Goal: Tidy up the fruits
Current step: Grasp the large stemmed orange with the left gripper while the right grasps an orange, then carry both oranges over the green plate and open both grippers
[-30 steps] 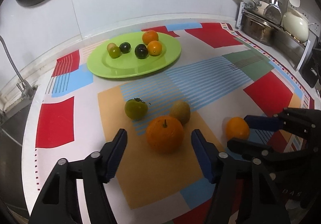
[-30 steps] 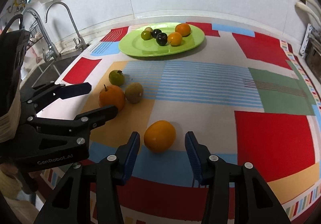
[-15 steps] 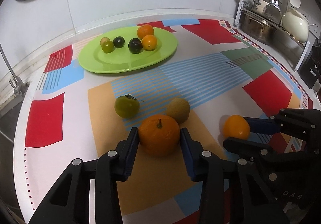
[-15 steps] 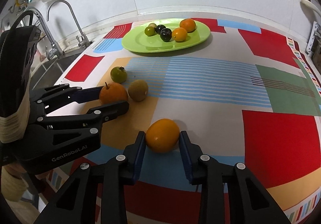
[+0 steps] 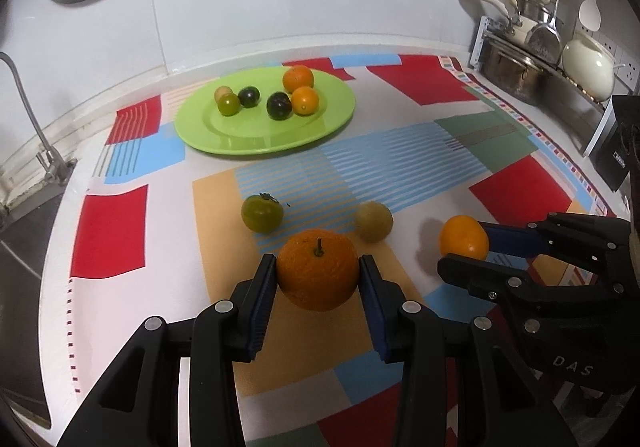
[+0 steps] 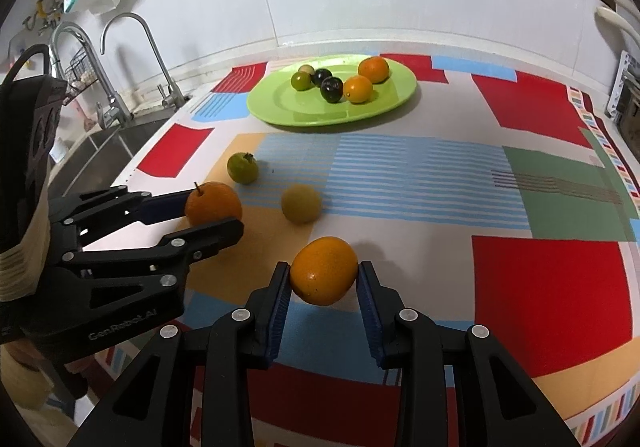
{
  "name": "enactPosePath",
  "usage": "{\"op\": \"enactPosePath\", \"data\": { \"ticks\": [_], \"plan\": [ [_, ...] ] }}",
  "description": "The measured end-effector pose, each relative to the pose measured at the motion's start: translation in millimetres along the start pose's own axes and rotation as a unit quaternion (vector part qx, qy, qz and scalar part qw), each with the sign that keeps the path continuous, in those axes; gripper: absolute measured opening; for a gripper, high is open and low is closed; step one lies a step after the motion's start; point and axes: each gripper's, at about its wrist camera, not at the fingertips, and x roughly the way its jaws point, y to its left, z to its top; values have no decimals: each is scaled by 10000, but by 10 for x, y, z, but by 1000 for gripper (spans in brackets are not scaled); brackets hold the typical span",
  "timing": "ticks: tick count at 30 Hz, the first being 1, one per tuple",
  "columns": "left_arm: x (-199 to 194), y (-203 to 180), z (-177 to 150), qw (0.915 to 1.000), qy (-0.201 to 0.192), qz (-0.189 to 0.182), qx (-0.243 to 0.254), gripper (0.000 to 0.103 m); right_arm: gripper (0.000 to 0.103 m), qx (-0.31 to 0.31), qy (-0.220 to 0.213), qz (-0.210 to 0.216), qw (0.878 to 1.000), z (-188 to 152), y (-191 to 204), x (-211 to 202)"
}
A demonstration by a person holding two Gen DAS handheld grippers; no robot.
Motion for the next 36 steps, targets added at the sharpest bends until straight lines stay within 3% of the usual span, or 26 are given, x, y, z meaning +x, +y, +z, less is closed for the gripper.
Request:
{"op": "enactPosePath", "data": {
  "ticks": [20,36],
  "plan": [
    [-569,23,126,9978,-588,268,-109,41,35,-147,-639,101,9978,239,113,-447],
    [-874,102,470,9913,-1220,501,19,41,35,-294,-1249,113,9917,601,185,-682]
  ]
}}
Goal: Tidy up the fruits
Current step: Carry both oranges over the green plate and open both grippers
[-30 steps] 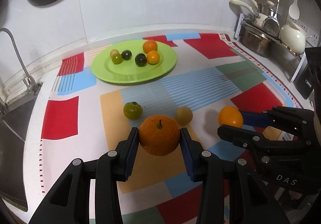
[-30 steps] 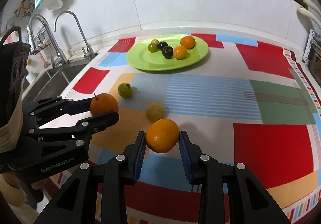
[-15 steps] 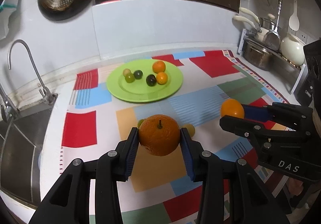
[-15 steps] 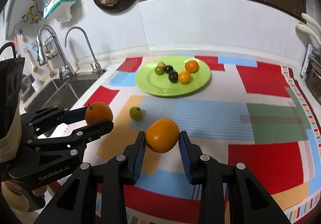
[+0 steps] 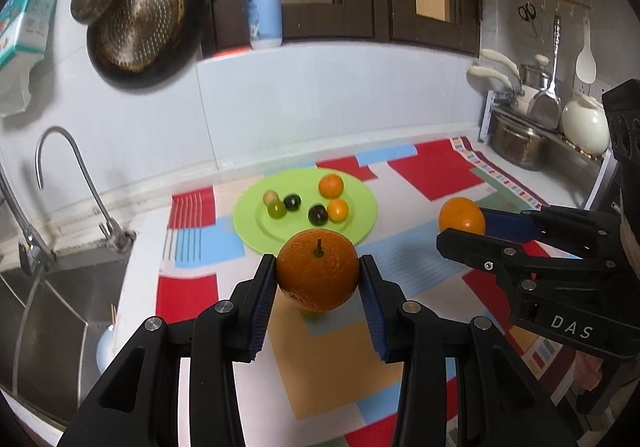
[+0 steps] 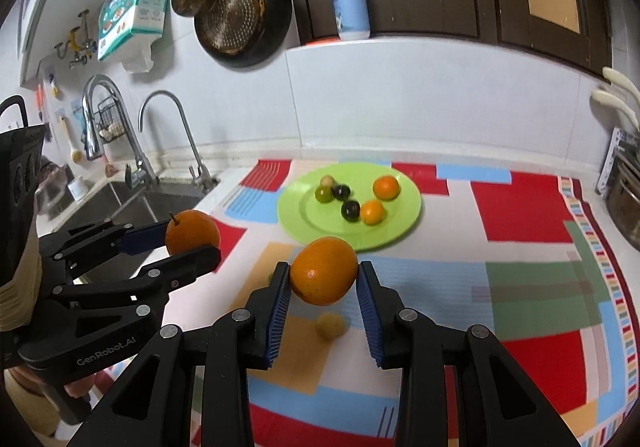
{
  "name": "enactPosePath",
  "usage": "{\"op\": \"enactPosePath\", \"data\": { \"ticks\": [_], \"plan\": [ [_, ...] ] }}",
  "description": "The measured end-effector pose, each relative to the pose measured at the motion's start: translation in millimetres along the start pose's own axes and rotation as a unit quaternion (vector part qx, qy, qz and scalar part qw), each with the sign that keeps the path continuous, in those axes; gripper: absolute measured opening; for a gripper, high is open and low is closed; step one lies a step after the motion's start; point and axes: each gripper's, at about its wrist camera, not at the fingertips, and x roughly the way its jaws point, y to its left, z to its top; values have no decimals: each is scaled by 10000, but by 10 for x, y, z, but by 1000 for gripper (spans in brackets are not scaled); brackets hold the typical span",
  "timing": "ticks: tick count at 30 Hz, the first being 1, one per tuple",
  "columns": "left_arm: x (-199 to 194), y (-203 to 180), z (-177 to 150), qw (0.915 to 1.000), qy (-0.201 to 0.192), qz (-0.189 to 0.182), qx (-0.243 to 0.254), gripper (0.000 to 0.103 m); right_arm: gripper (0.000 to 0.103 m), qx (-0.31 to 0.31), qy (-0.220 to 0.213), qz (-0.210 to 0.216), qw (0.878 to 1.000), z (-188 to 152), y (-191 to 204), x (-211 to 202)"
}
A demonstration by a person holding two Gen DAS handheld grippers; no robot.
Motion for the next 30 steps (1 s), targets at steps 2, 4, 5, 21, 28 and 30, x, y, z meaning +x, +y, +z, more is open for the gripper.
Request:
{"op": "enactPosePath", "data": {
  "ticks": [2,4,5,21,28,30],
  "plan": [
    [-2,6,42,10000,-69,21,24,41,35,-14,-41,1,10000,45,-8,6],
    [-2,16,90,9999,-153,54,52,41,35,-47,-80,-14,10000,94,-15,24],
    [6,14,108,9998,-181,71,66,41,35,-54,-93,-19,9999,108,-18,33],
    [265,119,479,9993,-349,131,61,41,35,98,-354,76,9993,553,-159,255],
    [374,190,609,9993,-360,136,19,41,35,133,-317,173,9993,728,-187,430],
    [402,204,637,9992,-370,147,29,41,35,152,-305,211,9992,771,-197,474]
  ]
}}
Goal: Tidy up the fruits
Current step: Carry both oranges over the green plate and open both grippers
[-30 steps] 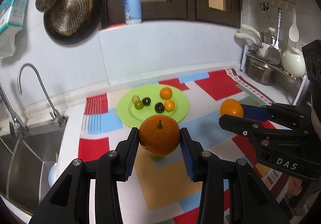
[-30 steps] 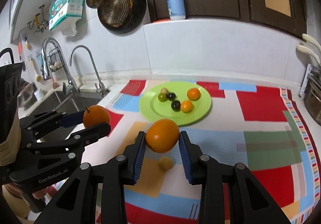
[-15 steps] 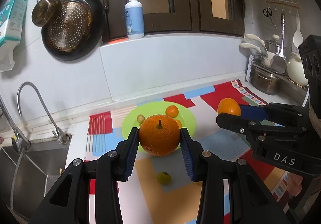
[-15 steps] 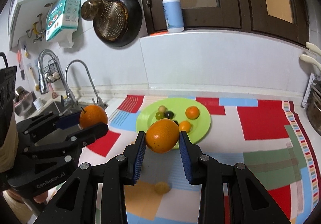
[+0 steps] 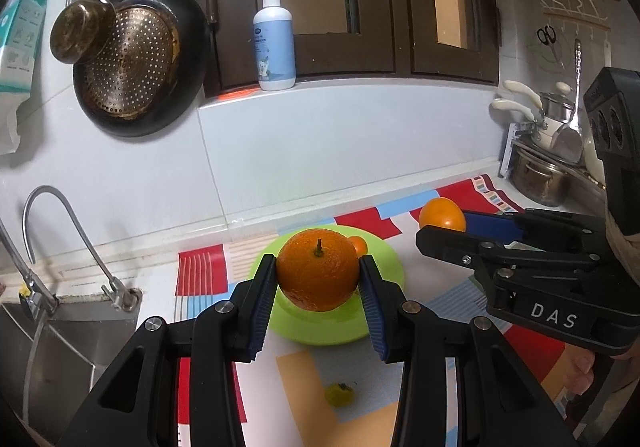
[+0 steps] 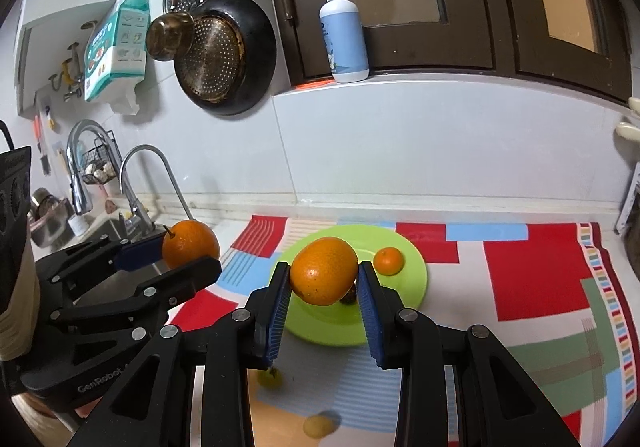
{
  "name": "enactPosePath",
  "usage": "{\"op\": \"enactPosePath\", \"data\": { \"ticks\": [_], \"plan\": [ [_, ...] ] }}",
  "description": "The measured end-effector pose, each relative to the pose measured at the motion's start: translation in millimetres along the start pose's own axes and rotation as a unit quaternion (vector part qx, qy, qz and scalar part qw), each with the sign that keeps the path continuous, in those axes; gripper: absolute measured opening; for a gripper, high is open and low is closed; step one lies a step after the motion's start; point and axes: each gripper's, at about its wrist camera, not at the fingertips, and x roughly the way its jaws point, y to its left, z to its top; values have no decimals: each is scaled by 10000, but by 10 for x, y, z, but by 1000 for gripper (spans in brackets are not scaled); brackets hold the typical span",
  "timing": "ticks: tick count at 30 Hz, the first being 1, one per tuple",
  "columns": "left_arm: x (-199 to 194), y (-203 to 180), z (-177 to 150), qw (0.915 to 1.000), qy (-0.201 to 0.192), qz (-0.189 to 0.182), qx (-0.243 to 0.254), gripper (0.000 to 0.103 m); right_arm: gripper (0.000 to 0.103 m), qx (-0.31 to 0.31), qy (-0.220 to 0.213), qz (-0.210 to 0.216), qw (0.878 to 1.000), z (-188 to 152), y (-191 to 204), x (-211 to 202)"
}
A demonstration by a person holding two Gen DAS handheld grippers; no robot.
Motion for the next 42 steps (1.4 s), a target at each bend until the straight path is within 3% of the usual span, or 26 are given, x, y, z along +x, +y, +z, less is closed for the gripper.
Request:
{"op": "enactPosePath", "data": {
  "ticks": [21,42],
  "plan": [
    [676,261,284,9999,63,-44,-105,41,35,-100,21,-87,9999,377,-167,570],
    [1614,448,237,9985,426,-322,-155,41,35,8,559,-183,9983,360,-504,1487]
  ]
}}
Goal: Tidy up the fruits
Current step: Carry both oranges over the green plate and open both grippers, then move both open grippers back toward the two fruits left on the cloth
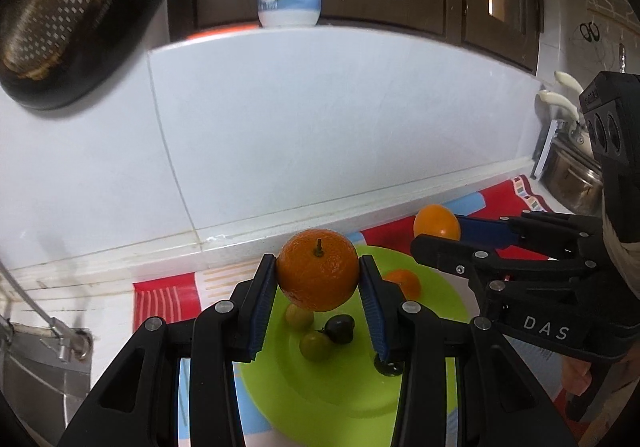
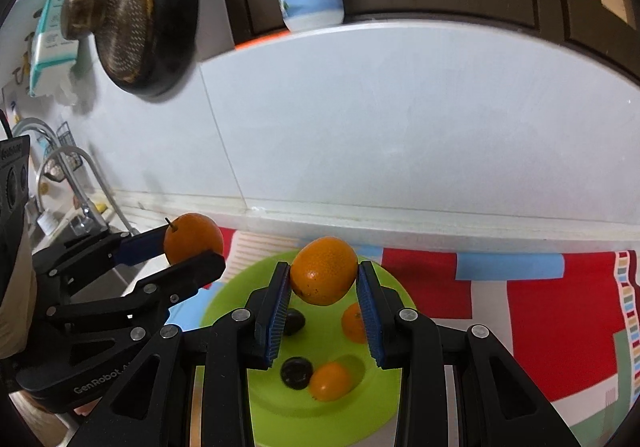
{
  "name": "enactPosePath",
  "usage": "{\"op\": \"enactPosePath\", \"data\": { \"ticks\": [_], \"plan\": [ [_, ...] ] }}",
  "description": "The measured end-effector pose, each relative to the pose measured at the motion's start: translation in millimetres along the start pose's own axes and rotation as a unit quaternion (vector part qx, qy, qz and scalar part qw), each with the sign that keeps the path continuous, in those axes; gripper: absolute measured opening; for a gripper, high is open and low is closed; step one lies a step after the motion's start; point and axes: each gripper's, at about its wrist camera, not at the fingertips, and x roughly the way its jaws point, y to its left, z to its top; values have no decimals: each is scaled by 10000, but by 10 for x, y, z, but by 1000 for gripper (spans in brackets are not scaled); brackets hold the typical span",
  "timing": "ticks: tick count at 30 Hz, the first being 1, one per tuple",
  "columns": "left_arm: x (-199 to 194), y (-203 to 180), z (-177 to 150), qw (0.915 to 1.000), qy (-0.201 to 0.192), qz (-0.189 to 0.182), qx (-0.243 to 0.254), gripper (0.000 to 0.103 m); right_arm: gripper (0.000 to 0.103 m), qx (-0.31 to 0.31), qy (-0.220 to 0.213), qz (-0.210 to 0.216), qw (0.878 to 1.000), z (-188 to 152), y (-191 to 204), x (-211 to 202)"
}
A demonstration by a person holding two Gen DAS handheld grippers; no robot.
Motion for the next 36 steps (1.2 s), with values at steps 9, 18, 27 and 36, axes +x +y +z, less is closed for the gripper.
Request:
{"op": "enactPosePath", "data": {
  "ticks": [9,18,27,36],
  "plan": [
    [419,62,-51,9993,319,-172,49,41,35,-1,281,-14,9996,-57,-144,383],
    [647,85,-92,9982,533,-271,56,41,35,47,465,10,9989,-136,-225,637],
    [700,41,-92,9986,489,-164,100,54,36,116,478,-47,9988,-147,-258,692],
    [462,60,-80,9990,443,22,-12,54,36,142,312,-173,9993,-133,-243,467]
  ]
}}
